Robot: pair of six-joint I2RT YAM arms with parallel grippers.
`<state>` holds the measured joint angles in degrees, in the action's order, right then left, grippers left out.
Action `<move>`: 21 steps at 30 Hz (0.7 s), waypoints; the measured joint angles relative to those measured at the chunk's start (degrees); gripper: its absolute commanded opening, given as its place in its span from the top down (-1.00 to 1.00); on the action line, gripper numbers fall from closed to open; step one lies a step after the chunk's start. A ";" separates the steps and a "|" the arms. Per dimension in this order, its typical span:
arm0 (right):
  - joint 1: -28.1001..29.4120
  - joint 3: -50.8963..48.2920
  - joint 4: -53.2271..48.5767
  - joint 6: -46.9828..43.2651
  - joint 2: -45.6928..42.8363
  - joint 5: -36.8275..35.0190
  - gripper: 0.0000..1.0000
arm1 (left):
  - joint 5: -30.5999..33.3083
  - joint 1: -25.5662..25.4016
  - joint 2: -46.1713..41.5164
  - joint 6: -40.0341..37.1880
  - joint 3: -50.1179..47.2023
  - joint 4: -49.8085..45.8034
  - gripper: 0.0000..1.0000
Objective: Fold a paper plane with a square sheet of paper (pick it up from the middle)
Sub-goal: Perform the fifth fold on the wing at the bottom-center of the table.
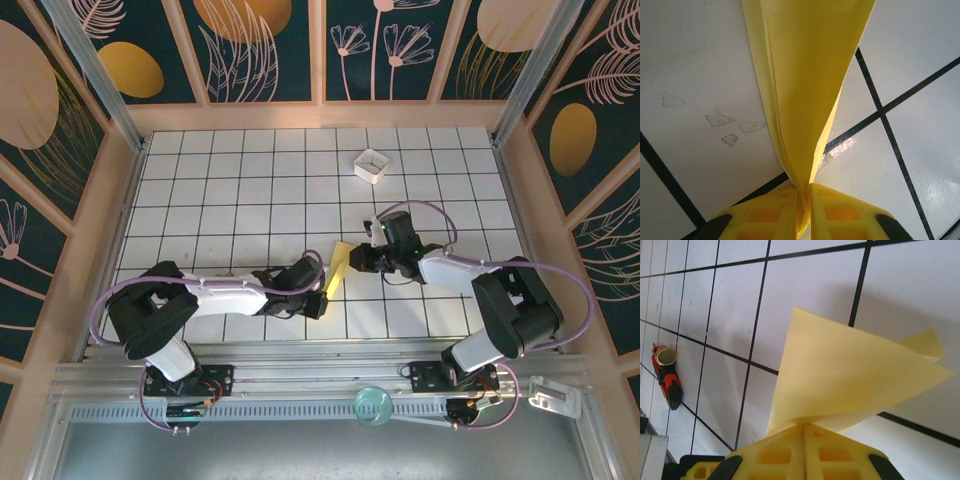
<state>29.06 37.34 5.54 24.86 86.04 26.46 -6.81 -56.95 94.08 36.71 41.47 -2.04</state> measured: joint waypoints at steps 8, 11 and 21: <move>-0.15 3.04 0.44 -0.59 2.99 2.19 0.85 | -0.48 0.00 0.33 0.02 0.28 0.17 0.82; -0.15 3.58 0.72 -0.59 4.04 3.65 0.85 | -0.74 0.02 0.44 0.02 0.37 0.22 0.86; -0.46 3.98 -2.84 -3.54 2.29 3.39 0.74 | -6.60 2.45 -0.31 2.12 -1.86 4.39 0.87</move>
<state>28.60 41.32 2.70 21.32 88.33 29.85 -13.41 -54.50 93.78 38.83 39.62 2.35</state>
